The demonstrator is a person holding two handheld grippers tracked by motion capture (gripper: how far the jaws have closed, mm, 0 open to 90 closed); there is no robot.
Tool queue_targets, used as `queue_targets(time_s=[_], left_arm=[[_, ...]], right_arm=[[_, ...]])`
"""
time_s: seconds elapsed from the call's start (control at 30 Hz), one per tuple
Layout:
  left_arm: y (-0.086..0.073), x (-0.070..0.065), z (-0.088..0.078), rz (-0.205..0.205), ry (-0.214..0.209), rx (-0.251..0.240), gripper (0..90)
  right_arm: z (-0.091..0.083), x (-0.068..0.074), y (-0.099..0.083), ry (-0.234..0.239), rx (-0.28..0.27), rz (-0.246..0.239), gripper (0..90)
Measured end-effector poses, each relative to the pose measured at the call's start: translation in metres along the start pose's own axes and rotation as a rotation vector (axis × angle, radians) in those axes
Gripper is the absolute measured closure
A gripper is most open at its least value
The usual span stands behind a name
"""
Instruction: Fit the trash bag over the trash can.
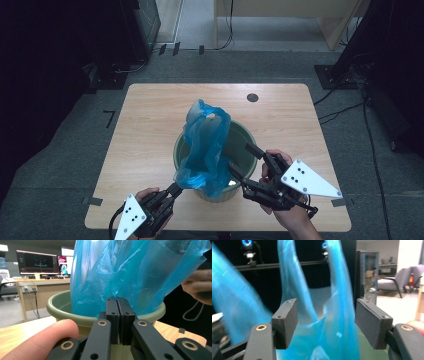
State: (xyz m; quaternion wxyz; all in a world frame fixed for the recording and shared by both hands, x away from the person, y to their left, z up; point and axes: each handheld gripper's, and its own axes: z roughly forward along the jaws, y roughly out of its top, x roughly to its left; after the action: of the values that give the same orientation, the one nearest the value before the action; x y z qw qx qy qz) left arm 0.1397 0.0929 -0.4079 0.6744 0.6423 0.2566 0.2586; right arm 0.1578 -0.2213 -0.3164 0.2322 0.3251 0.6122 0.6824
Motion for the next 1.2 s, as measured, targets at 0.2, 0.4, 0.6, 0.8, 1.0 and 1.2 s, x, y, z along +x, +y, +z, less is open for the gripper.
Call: queue_targets(time_s=[0.2, 0.4, 0.6, 0.8, 1.0, 1.2], left_arm=[[-0.001, -0.002, 0.001, 0.025, 0.004, 0.007, 88.0], [-0.001, -0.003, 0.001, 0.043, 0.008, 0.008, 88.0], [-0.001, -0.002, 0.000, 0.049, 0.015, 0.007, 88.1], [-0.001, 0.001, -0.003, 0.045, 0.031, 0.005, 88.4], [-0.002, 0.003, -0.006, 0.036, 0.045, 0.010, 89.8], [-0.008, -0.001, -0.014, 0.047, 0.032, 0.022, 89.9]], right_arm=[[0.024, 0.004, 0.013, -0.083, 0.011, 0.088, 34.5], [0.051, 0.008, 0.010, -0.130, 0.077, 0.184, 27.5], [0.068, 0.012, -0.002, -0.182, 0.232, 0.209, 36.6], [0.054, 0.004, -0.022, -0.200, 0.289, 0.176, 90.0], [0.019, -0.004, -0.023, -0.243, 0.214, 0.084, 90.0], [-0.016, -0.002, -0.033, -0.284, 0.194, -0.042, 90.0]])
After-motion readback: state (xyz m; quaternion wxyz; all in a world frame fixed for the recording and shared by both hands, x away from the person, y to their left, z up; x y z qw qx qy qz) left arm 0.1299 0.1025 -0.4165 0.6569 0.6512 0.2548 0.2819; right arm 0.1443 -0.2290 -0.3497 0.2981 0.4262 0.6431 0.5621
